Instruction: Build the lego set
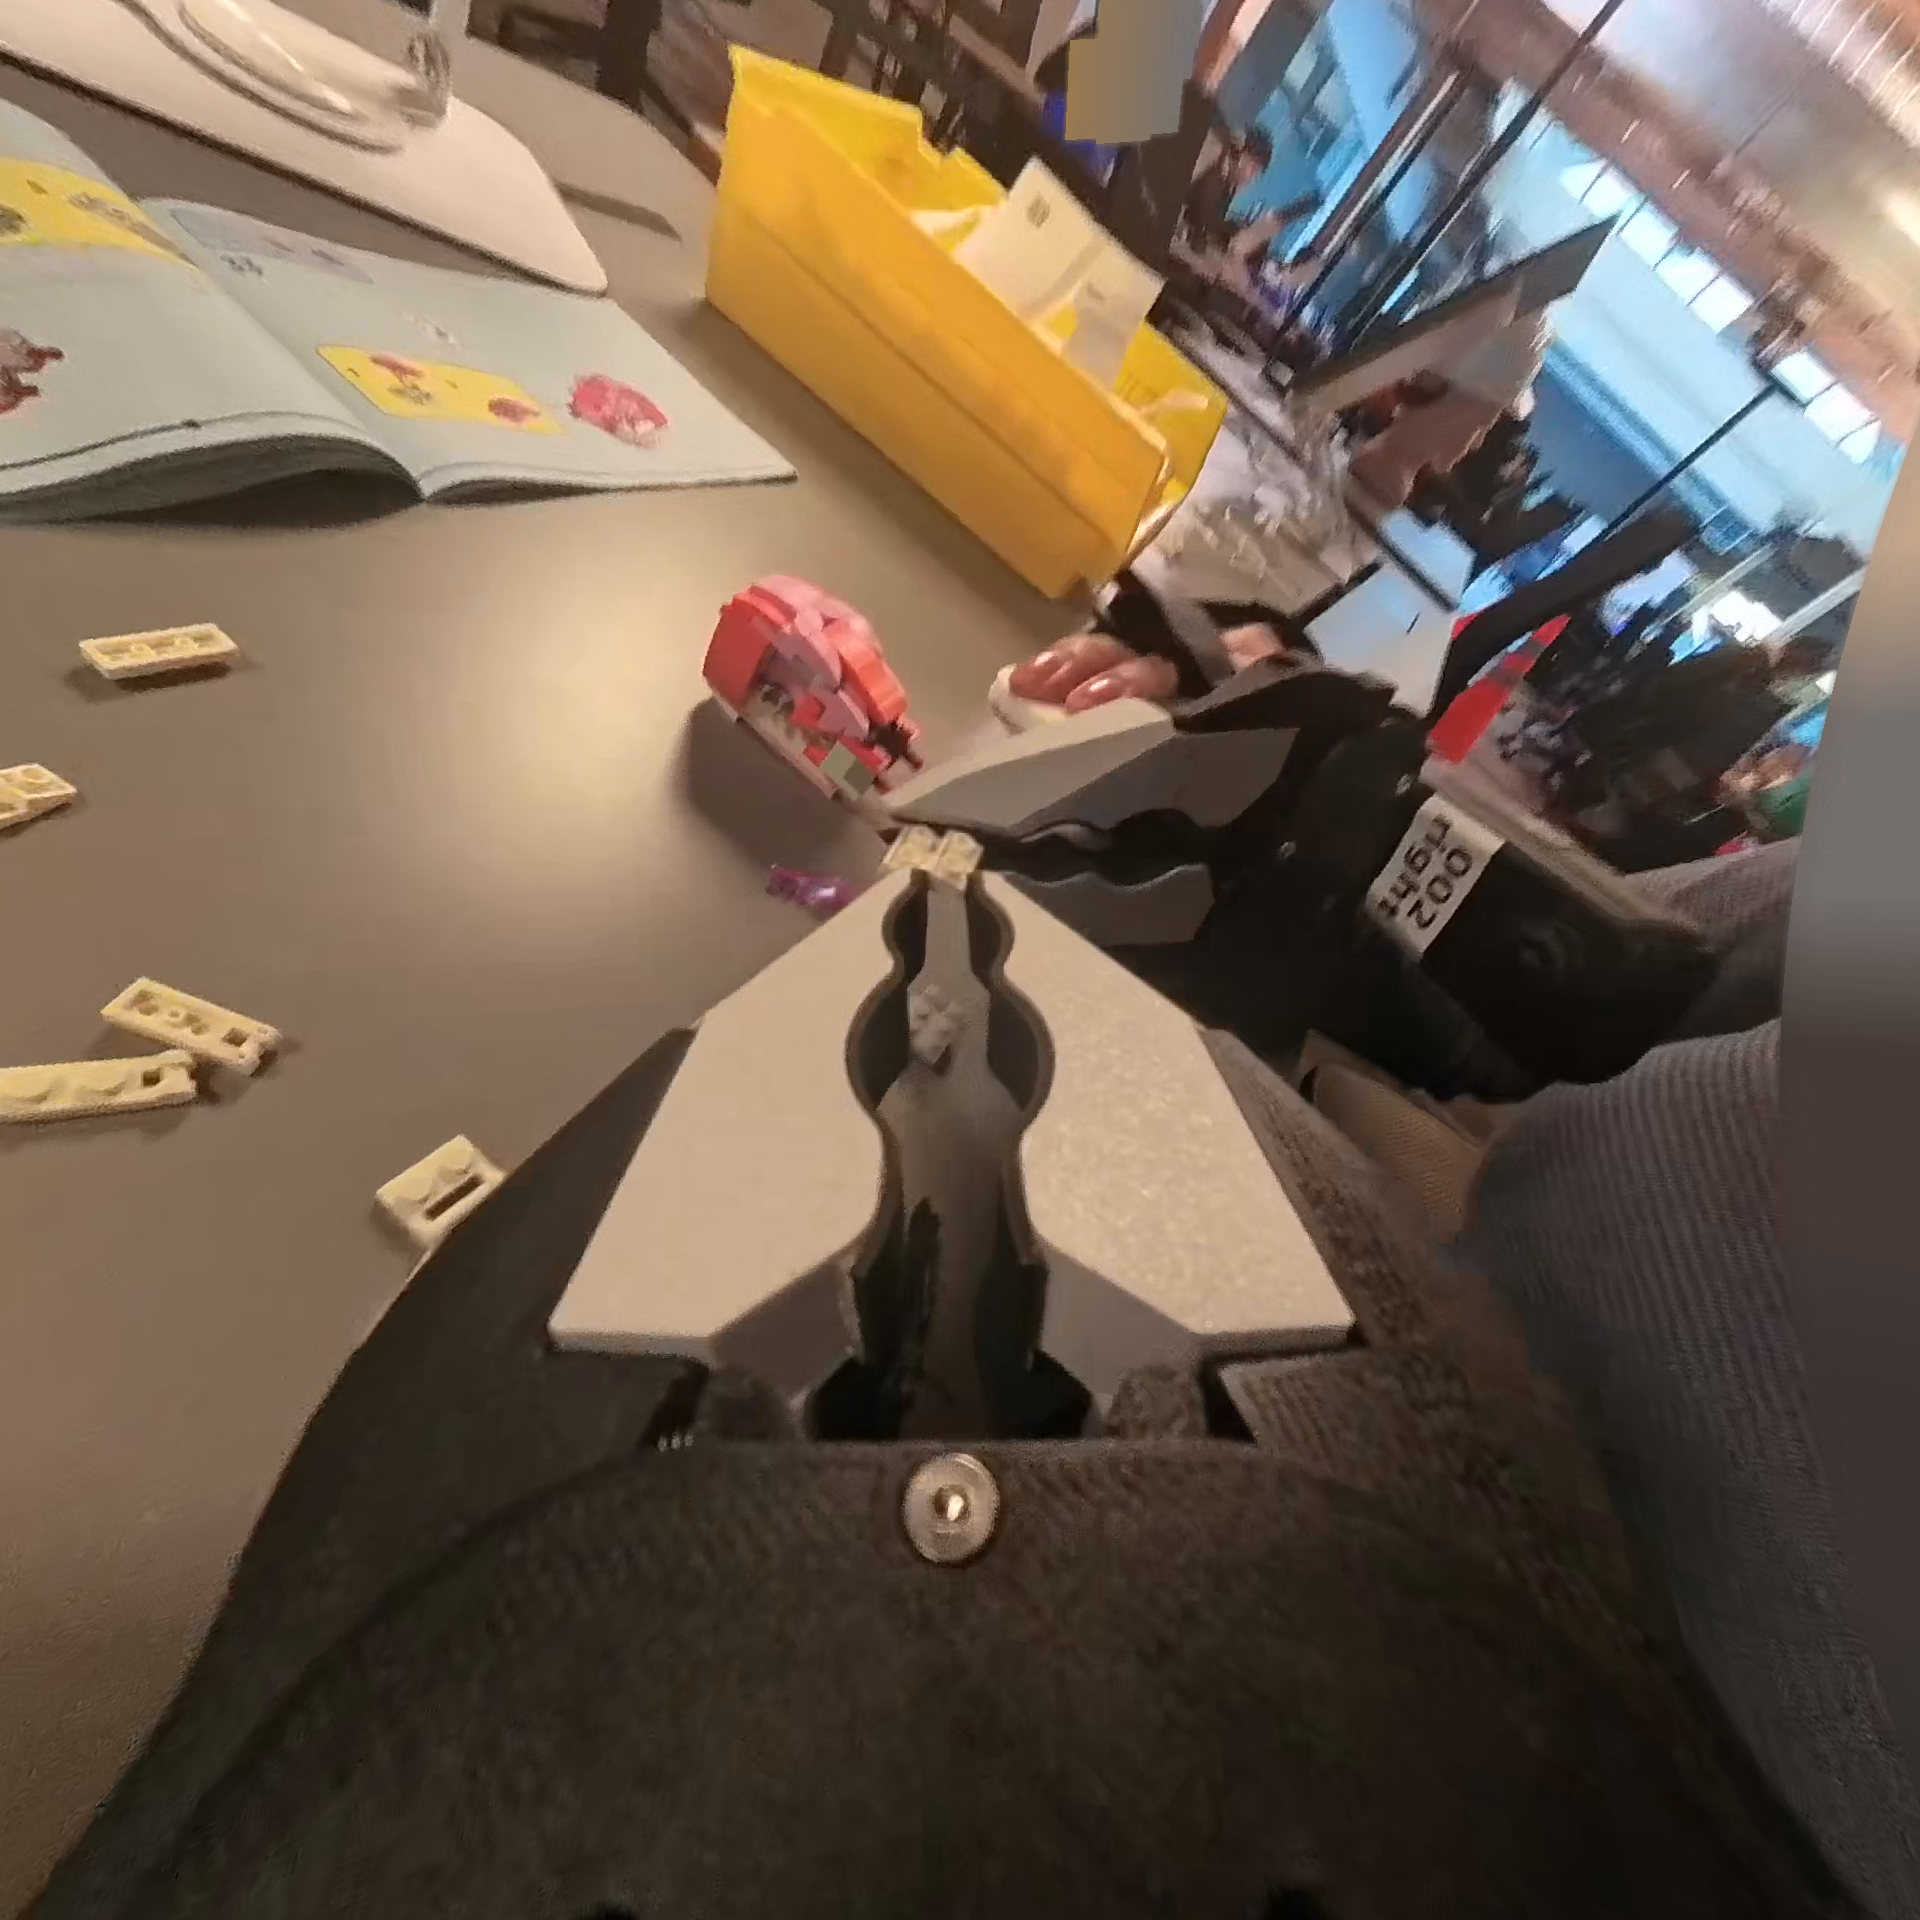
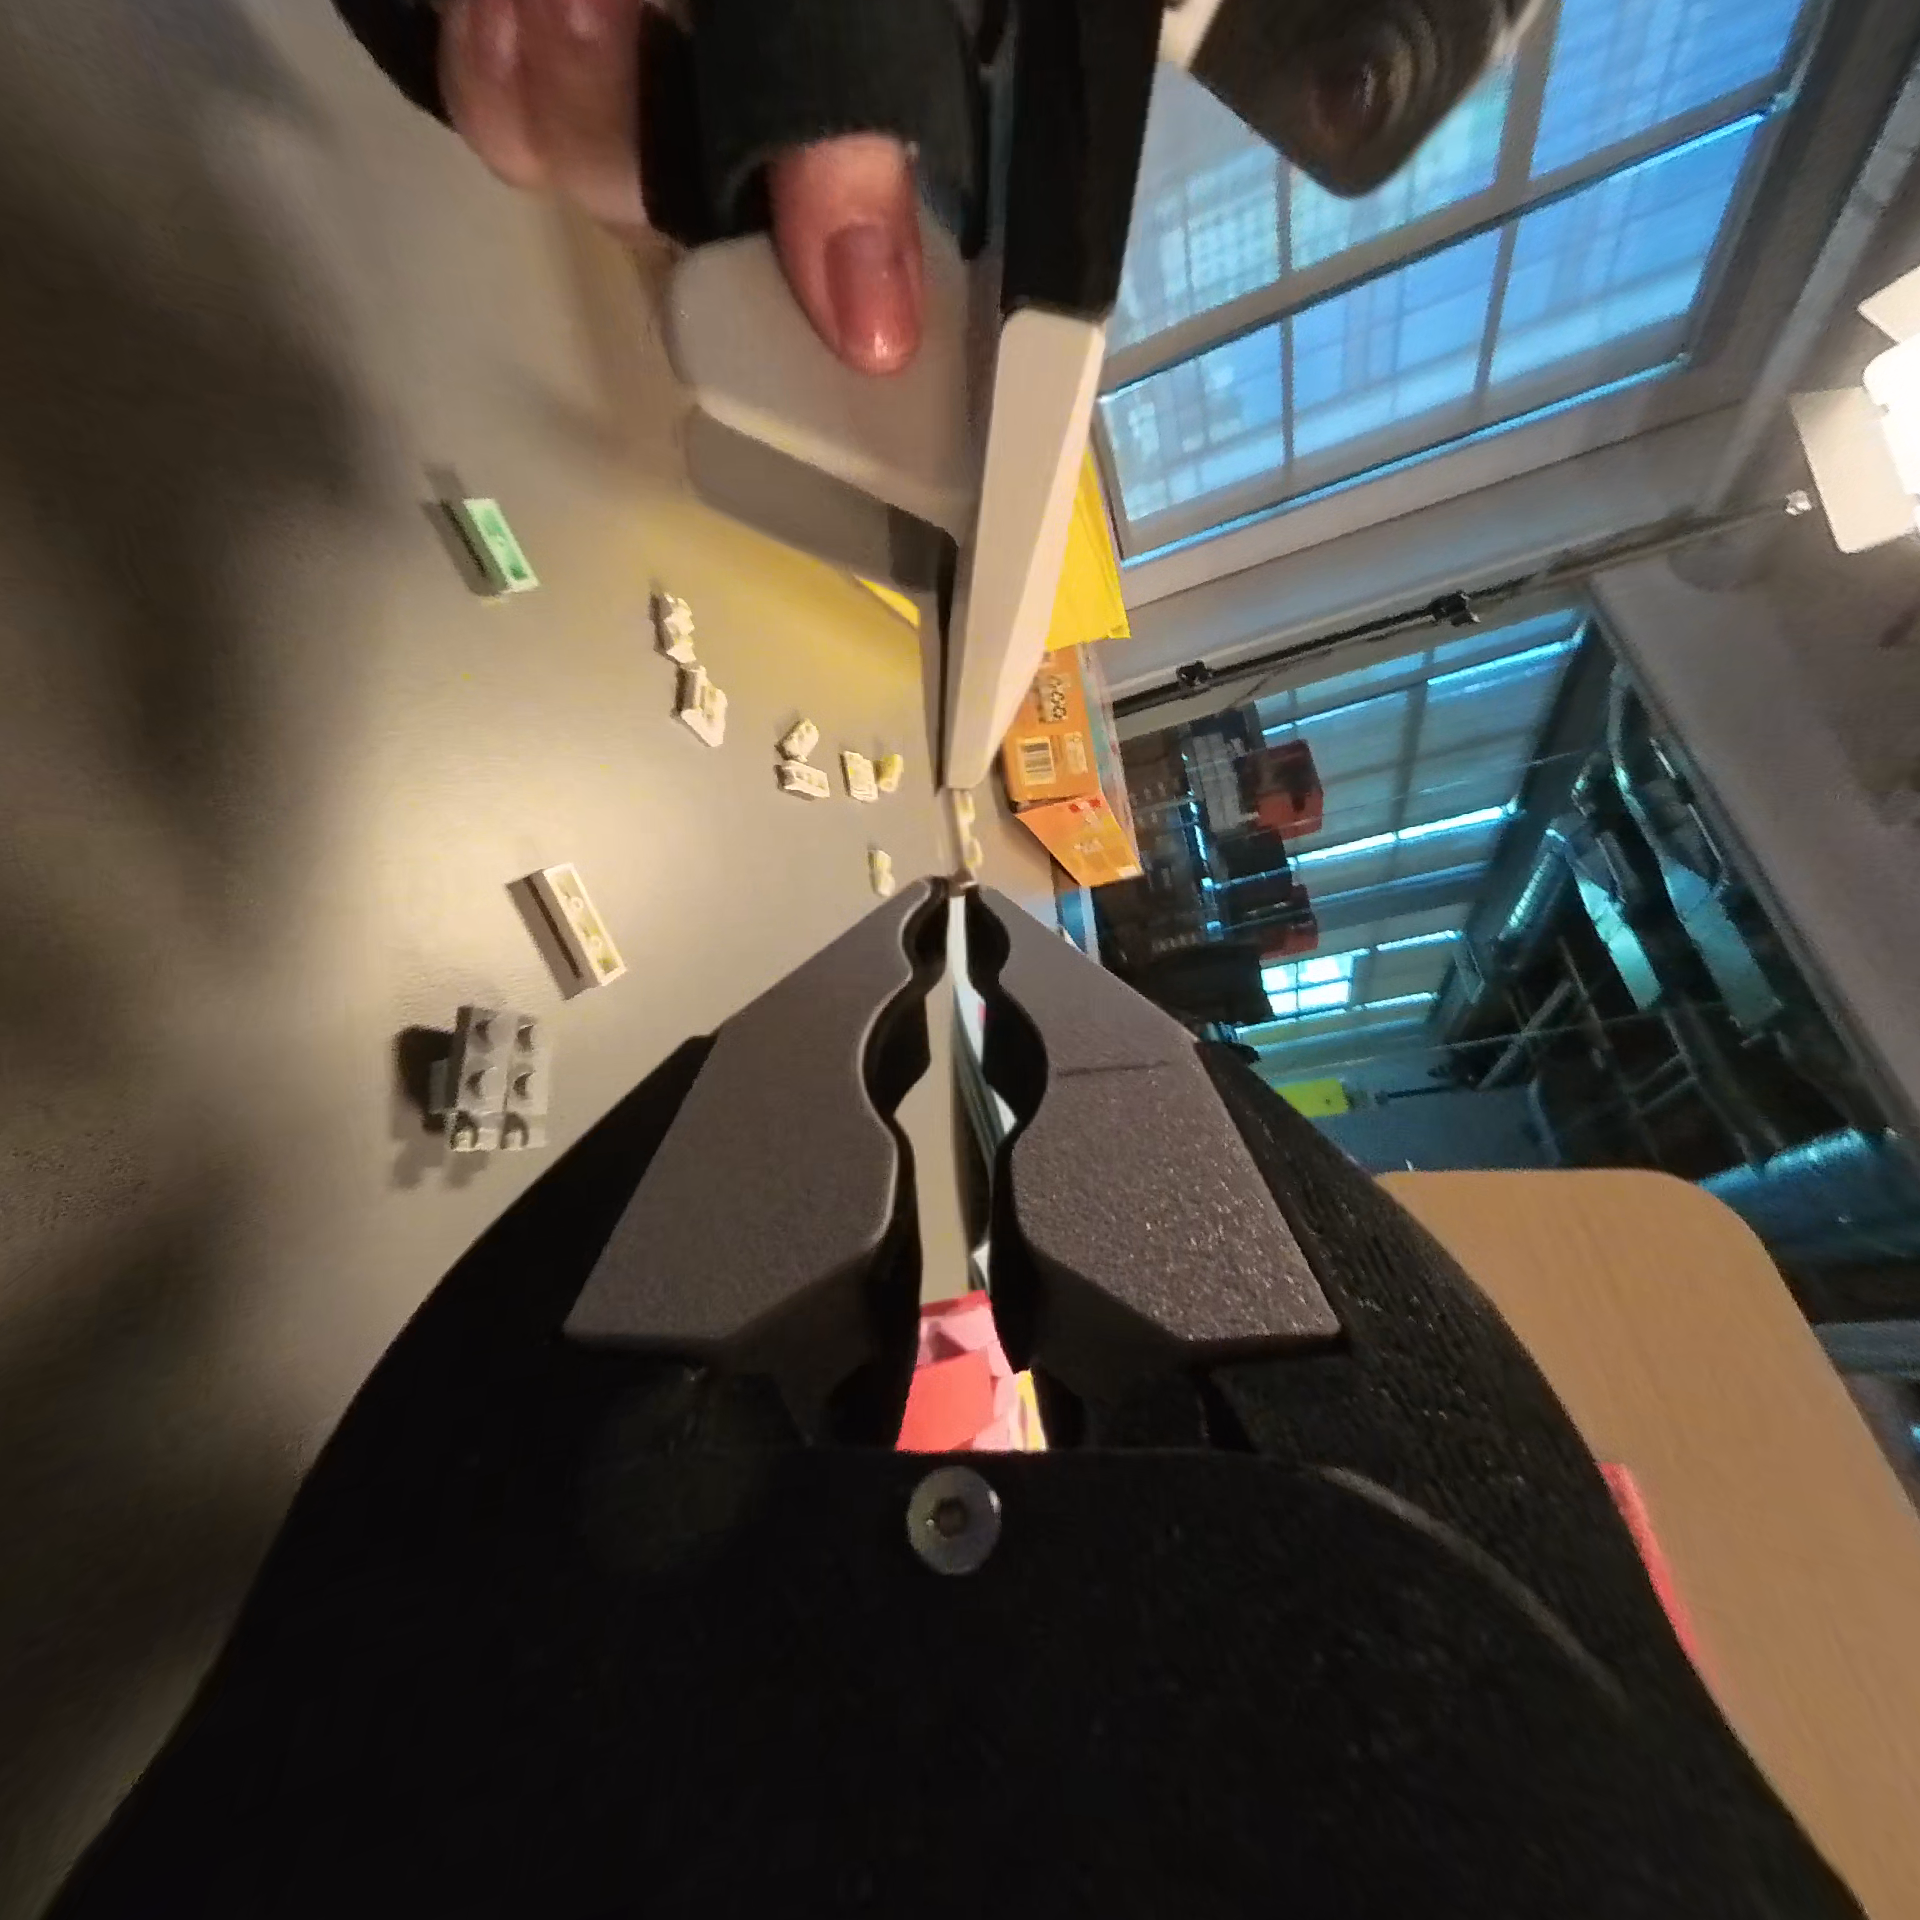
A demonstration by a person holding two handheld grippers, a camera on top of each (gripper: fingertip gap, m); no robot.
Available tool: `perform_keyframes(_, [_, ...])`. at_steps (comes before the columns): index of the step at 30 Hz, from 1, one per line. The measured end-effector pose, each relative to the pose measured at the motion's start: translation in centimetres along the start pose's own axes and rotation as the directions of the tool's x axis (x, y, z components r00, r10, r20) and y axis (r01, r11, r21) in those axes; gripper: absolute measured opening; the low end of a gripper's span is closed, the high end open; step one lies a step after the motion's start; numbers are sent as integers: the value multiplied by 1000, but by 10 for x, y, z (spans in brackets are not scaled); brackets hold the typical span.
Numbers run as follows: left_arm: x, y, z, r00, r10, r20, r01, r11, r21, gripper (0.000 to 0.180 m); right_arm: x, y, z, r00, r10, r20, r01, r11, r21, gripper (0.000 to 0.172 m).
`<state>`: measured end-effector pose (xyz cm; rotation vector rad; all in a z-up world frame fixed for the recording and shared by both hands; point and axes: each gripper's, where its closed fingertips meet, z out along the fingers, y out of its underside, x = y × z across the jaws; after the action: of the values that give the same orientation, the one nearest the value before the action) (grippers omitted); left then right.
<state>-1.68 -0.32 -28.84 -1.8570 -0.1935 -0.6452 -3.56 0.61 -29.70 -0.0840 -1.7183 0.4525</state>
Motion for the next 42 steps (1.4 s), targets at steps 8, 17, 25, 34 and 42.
perform_keyframes(8, [-1,-4,6,980,156,127,-171,979,113,16,11,7,2,996,9,-85,-14,998,-56,1])
perform_keyframes(17, [-7,-13,6,957,164,238,-212,958,192,22,14,4,3,990,-56,-128,47,996,-70,1])
perform_keyframes(25, [-5,-11,8,952,193,239,-237,956,172,21,12,-1,2,989,-64,-132,58,997,-47,1])
perform_keyframes(34, [28,-6,-10,980,64,-189,-37,989,143,20,8,-39,-15,981,191,38,-194,944,267,31])
perform_keyframes(42, [32,4,-12,955,-9,-298,40,994,99,20,3,-44,-18,974,204,95,-223,931,288,3])
